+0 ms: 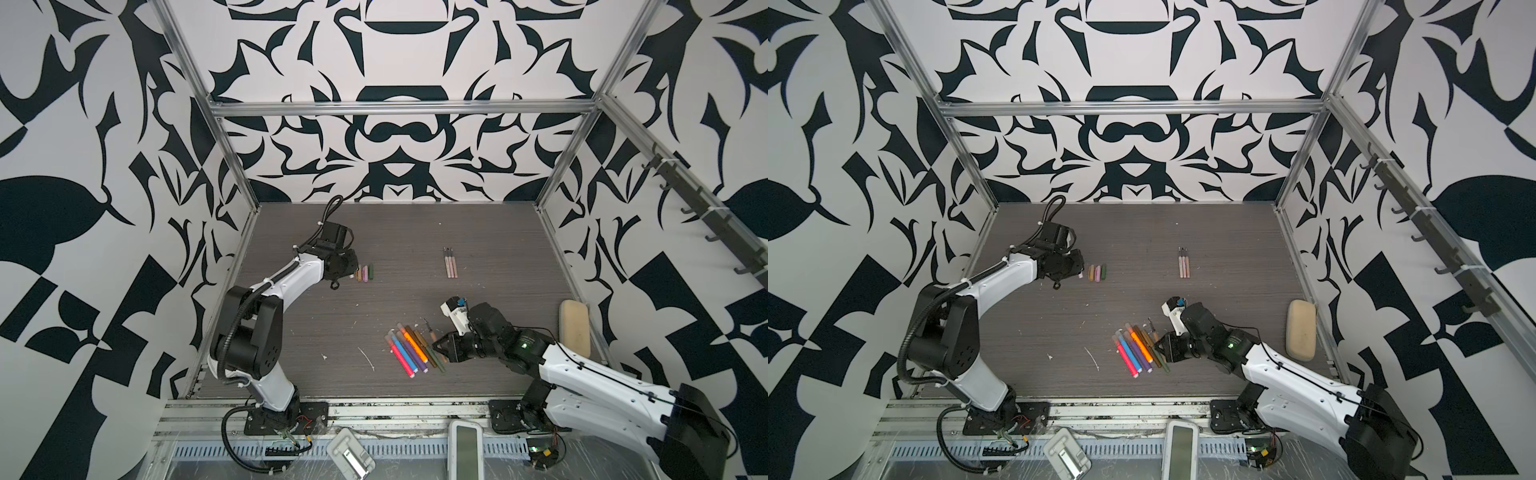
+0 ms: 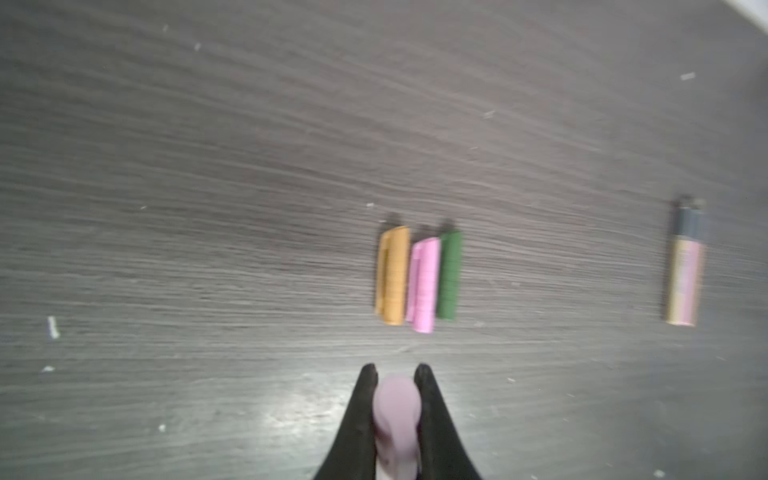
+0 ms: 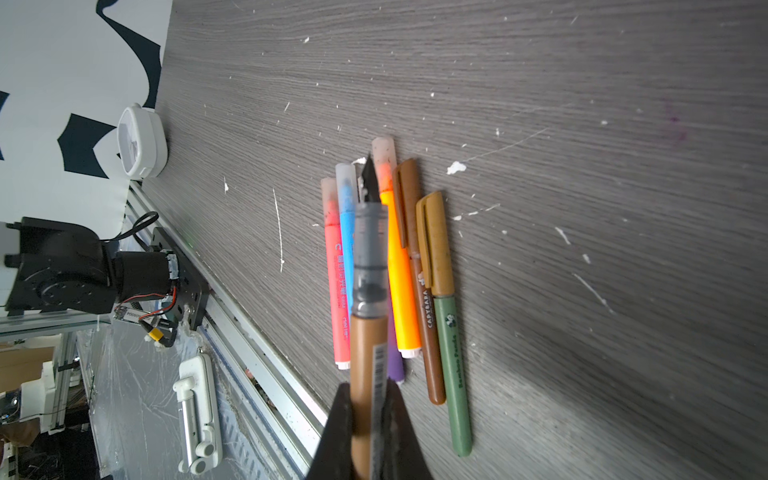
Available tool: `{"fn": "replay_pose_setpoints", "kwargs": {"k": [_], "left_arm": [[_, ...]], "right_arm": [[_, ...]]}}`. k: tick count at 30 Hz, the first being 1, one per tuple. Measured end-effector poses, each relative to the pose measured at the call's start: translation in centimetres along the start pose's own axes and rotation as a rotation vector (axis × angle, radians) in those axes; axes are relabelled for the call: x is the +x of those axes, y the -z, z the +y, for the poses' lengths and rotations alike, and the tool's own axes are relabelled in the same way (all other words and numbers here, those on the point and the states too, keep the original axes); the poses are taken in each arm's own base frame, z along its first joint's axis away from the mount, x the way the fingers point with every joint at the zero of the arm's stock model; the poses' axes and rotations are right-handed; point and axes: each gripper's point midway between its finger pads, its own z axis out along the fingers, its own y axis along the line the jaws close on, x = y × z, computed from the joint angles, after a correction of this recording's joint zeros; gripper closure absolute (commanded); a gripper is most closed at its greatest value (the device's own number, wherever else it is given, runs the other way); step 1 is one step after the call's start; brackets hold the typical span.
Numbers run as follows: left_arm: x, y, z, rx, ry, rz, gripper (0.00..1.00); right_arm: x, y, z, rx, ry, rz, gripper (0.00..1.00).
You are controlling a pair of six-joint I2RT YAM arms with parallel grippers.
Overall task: Open the pen caps
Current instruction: 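Lower the pink cap with the left gripper beside the tan cap, then open the left gripper releasing the pink cap while the right holds the pen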
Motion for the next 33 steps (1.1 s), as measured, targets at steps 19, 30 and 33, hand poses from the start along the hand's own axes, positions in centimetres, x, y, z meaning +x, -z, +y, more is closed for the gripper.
{"fn": "replay_pose_setpoints", "kwargs": {"k": [19, 30, 33], "left_arm": [[0.2, -5.4, 2.2, 0.05, 0.021, 0.15, 0.76], [-0.2, -6.0, 1.2, 0.1, 0.024, 0.17, 0.63], [-0.1, -6.0, 1.2, 0.102, 0.024, 0.172, 0.65]], "right_arm": [[0.2, 0.2, -0.3, 0.016, -0.002, 0.001, 1.0], [0.5, 0.3, -0.6, 0.031, -0.006, 0.011, 1.0], [0.5, 0.3, -0.7, 0.032, -0.007, 0.011, 1.0]]}}
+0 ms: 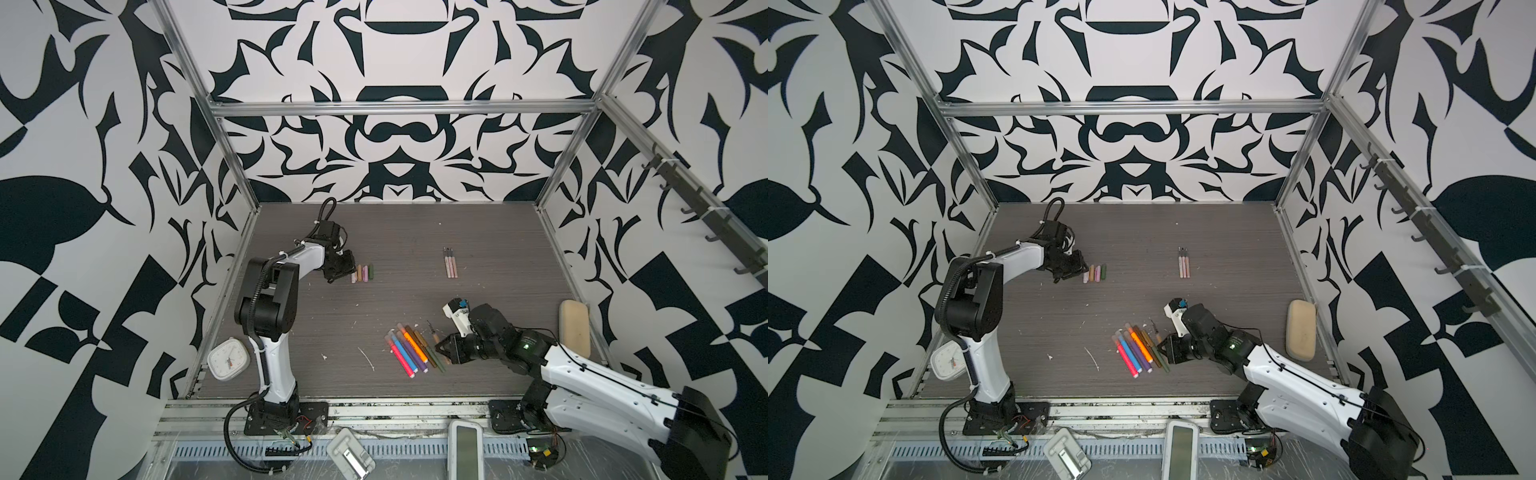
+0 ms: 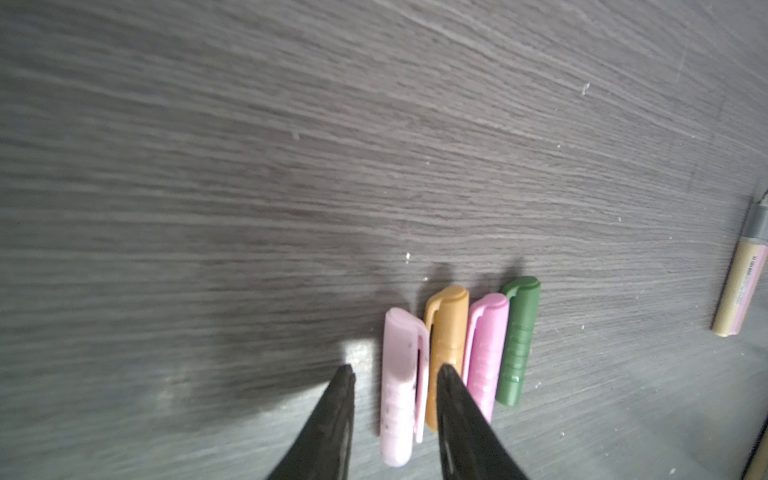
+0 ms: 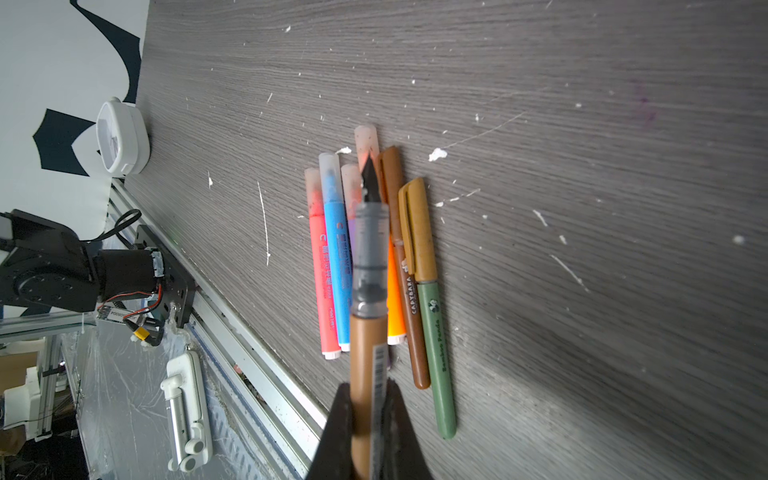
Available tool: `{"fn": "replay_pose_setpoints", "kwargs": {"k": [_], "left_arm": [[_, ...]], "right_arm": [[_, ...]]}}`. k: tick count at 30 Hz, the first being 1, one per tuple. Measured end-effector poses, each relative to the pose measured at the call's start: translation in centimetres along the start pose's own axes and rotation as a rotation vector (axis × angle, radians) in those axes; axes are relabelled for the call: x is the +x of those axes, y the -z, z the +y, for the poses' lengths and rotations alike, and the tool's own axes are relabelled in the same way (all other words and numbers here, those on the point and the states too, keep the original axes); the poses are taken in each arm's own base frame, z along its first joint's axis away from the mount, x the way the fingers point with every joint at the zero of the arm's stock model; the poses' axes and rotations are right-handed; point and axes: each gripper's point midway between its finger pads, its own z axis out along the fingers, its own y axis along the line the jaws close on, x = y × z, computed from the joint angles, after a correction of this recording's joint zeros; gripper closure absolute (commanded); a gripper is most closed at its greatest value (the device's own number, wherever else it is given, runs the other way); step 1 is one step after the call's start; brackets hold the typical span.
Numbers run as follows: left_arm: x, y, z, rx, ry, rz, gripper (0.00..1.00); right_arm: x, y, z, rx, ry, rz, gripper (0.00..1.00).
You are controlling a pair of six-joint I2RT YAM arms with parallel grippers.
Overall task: Open the pen caps
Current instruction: 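Open the left gripper releasing the pink cap while the right holds the pen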
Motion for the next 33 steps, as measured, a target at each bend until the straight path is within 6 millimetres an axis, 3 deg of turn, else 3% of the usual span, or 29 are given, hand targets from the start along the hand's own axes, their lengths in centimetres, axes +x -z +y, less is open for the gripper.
{"fn": "replay_pose_setpoints", "kwargs": {"k": [33], "left_arm": [[0.2, -1.0, -1.4, 0.098, 0.05, 0.031, 0.65]], "right_arm": [[0.0, 0.0, 0.0, 0.002, -0.001, 0.001, 1.0]]}}
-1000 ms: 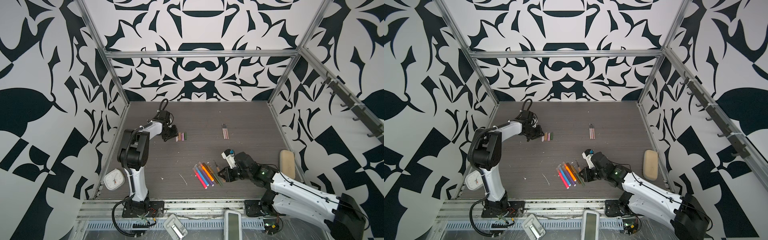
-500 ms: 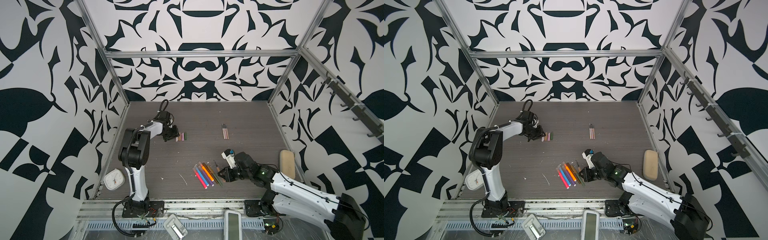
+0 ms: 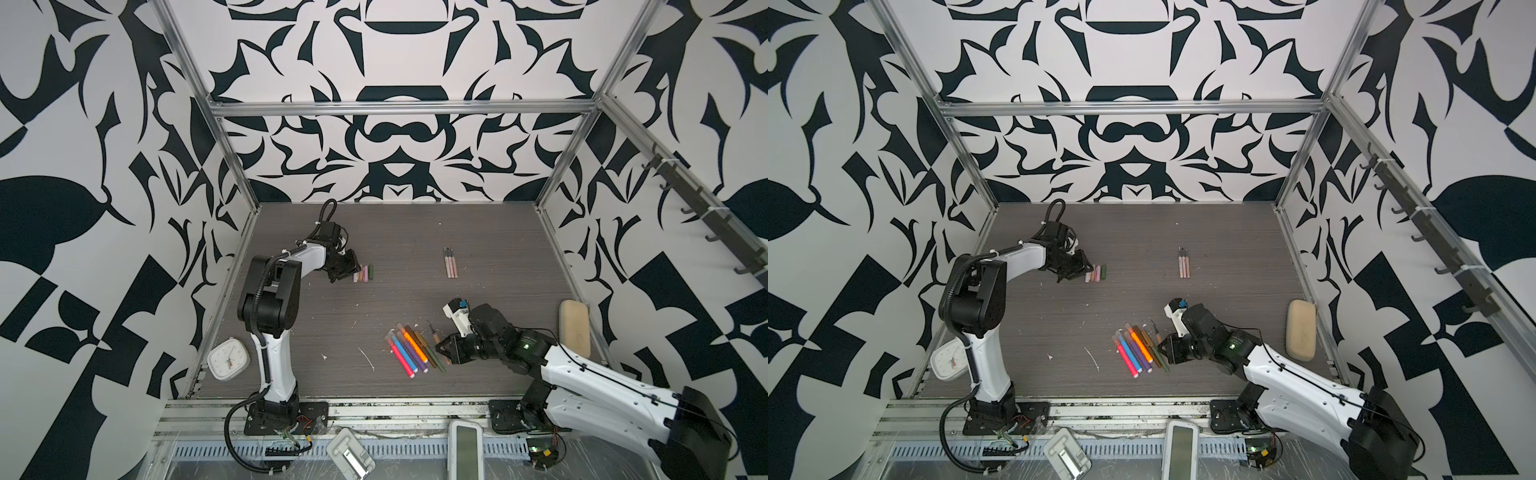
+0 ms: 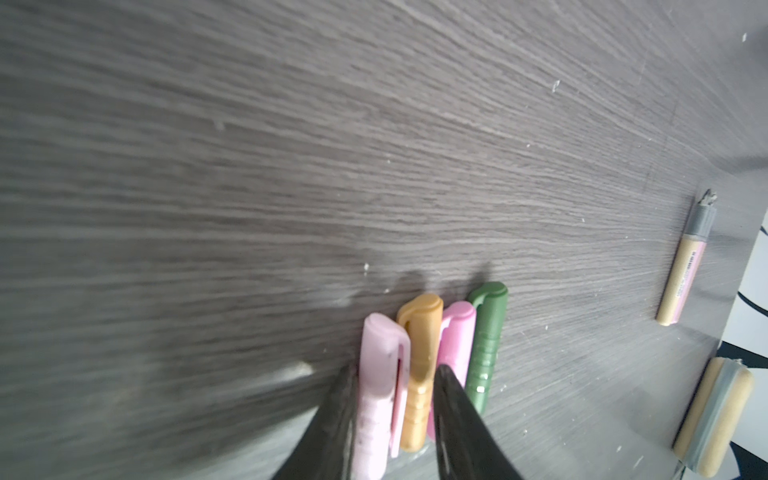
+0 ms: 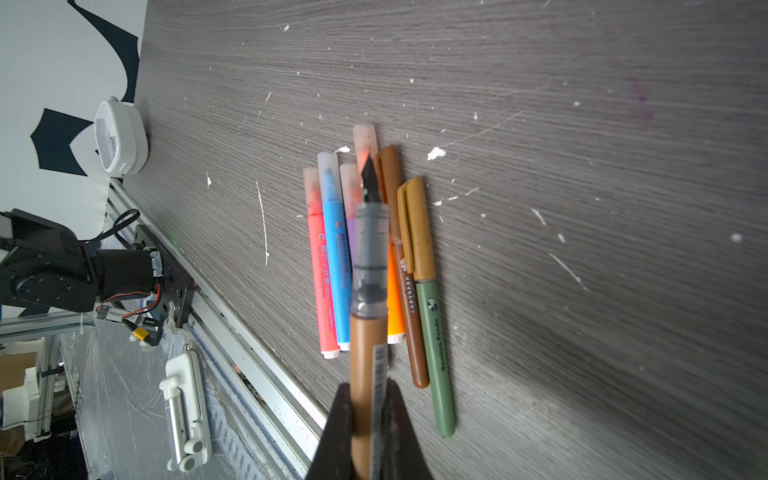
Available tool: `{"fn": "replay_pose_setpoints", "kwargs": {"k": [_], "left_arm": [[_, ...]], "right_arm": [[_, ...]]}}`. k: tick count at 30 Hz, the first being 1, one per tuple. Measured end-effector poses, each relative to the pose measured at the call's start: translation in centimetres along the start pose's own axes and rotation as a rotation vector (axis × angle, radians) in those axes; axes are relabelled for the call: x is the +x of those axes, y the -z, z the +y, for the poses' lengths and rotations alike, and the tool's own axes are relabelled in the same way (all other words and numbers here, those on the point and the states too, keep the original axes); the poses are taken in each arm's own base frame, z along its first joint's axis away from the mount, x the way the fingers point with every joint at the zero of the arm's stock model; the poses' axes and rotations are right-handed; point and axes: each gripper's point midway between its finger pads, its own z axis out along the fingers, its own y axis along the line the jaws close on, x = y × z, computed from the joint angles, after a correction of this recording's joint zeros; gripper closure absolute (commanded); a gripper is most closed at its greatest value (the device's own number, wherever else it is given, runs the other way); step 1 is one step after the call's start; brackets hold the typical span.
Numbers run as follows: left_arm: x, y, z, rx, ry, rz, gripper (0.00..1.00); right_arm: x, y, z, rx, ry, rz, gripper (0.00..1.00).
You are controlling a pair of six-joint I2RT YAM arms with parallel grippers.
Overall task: Open the pen caps
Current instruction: 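Open the left gripper releasing the pink cap while the right holds the pen, then carry the uncapped brown pen with the right gripper to the uncapped pens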
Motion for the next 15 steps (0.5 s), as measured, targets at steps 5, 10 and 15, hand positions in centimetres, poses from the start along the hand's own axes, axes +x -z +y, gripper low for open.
{"fn": "replay_pose_setpoints", "kwargs": {"k": [5, 10, 15], "left_arm": [[-0.1, 0.0, -0.2, 0.012, 0.003, -0.002, 0.65], [-0.2, 0.0, 0.0, 0.011, 0.01, -0.005, 0.65], [-0.2, 0.4, 0.8, 0.003, 0.028, -0.01, 0.66]], "right_arm": [[0.0, 0.0, 0.0, 0.002, 0.0, -0.002, 1.0], [-0.1, 0.0, -0.2, 0.01, 0.002, -0.005, 1.0], [-0.6, -0.3, -0.5, 0.055, 0.011, 0.02, 1.0]]}}
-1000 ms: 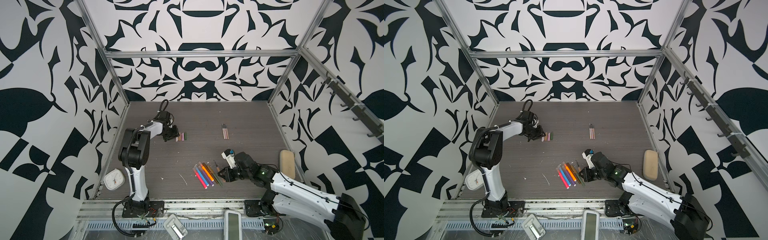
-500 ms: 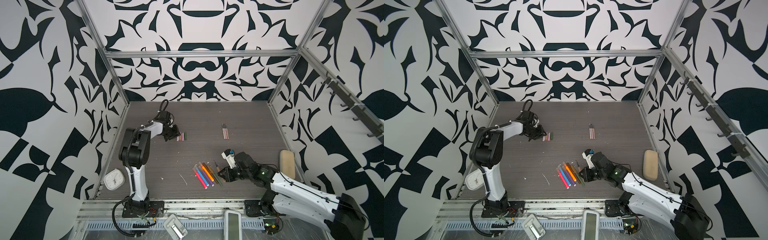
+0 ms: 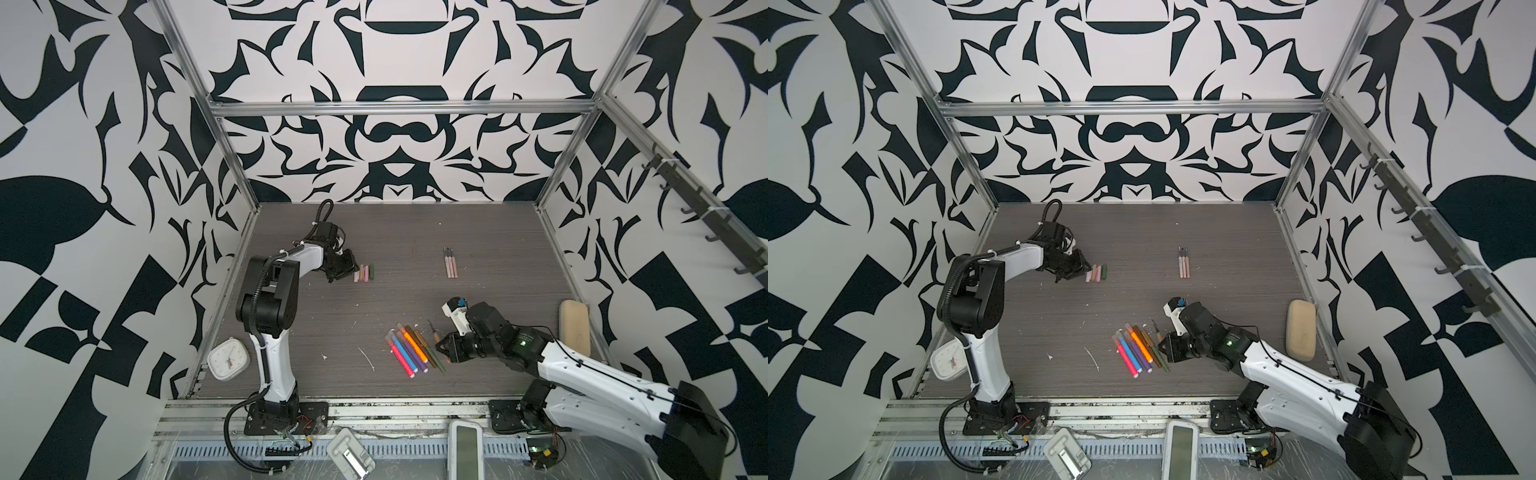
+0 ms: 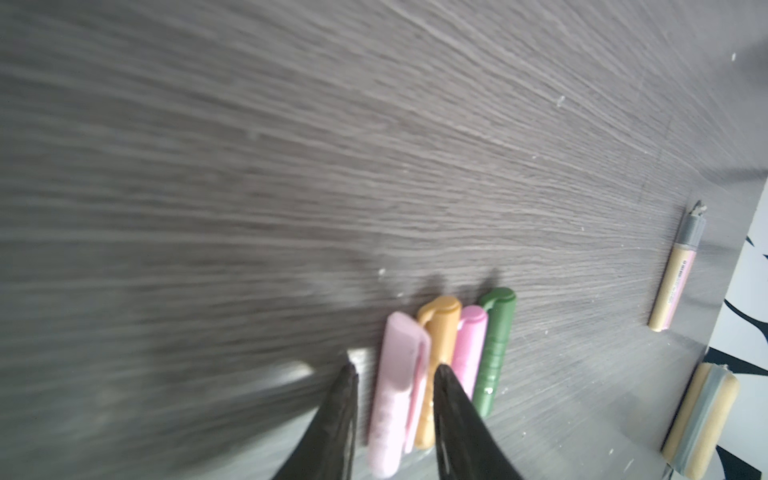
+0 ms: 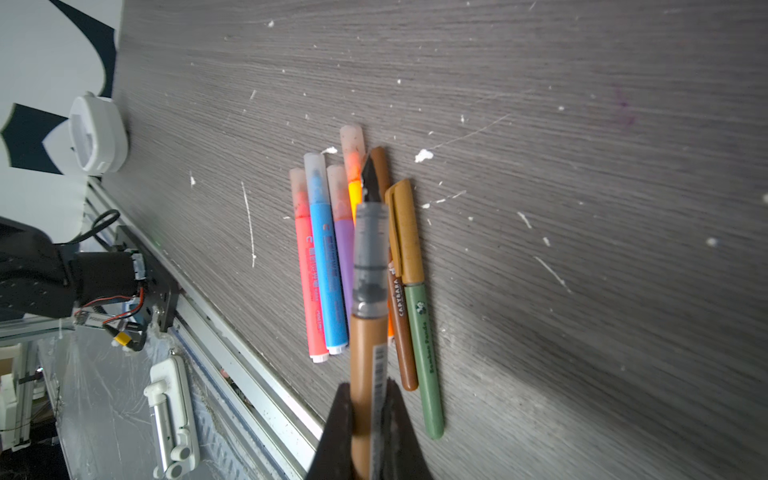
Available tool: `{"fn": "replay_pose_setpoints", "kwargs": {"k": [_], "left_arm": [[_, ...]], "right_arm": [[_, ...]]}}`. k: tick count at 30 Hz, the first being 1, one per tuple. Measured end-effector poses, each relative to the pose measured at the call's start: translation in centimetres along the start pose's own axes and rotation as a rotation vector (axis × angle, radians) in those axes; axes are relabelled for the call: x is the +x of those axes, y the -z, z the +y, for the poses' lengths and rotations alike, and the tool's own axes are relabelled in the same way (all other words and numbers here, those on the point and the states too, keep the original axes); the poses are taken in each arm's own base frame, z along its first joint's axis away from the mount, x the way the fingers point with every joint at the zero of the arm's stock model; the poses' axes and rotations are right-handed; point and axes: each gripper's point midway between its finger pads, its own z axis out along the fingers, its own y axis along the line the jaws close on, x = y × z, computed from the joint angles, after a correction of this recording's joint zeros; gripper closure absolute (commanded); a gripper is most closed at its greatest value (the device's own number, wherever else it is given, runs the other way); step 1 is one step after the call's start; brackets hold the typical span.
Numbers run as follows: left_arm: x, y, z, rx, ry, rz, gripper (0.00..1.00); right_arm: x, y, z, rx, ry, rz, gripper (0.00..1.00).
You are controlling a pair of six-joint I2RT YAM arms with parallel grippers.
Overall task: Open the pen caps
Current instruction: 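Carry the uncapped brown pen with the right gripper to the uncapped pens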
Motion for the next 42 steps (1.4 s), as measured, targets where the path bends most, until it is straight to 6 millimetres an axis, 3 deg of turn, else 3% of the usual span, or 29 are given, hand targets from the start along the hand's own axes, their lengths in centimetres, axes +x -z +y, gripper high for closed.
{"fn": "replay_pose_setpoints", "kwargs": {"k": [4, 9, 13, 17, 21, 25, 34, 42], "left_arm": [[0.6, 1.0, 0.3, -0.008, 0.003, -0.008, 0.65], [1.7, 3.6, 0.4, -0.014, -0.026, -0.072, 0.65], [3.2, 5.7, 0.6, 0.009, -0.056, -0.164, 0.65], [4.8, 6.7, 1.1, 0.044, -0.08, -0.229, 0.65], [5.1, 7.7, 0.8, 0.086, -0.113, -0.3, 0.65], [5.2, 8.7, 0.3, 0.127, -0.137, -0.371, 0.59], [4.9, 9.2, -0.1, 0.155, -0.149, -0.419, 0.57], [5.0, 8.8, 0.1, 0.154, -0.146, -0.411, 0.57]], "right_arm": [[-2.6, 0.0, 0.0, 0.04, 0.01, 0.004, 1.0], [-8.4, 1.0, -2.0, 0.068, -0.039, -0.058, 1.0], [-12.8, 2.2, -6.0, 0.115, -0.11, -0.116, 1.0], [-15.9, 3.3, -12.2, 0.177, -0.241, -0.172, 1.0], [-17.3, 3.1, -17.7, 0.229, -0.356, -0.186, 1.0], [-19.4, 1.0, -20.5, 0.242, -0.348, -0.166, 1.0], [-21.4, -1.9, -23.4, 0.259, -0.296, -0.134, 1.0], [-22.8, -2.7, -23.6, 0.228, -0.271, -0.141, 0.99]]}}
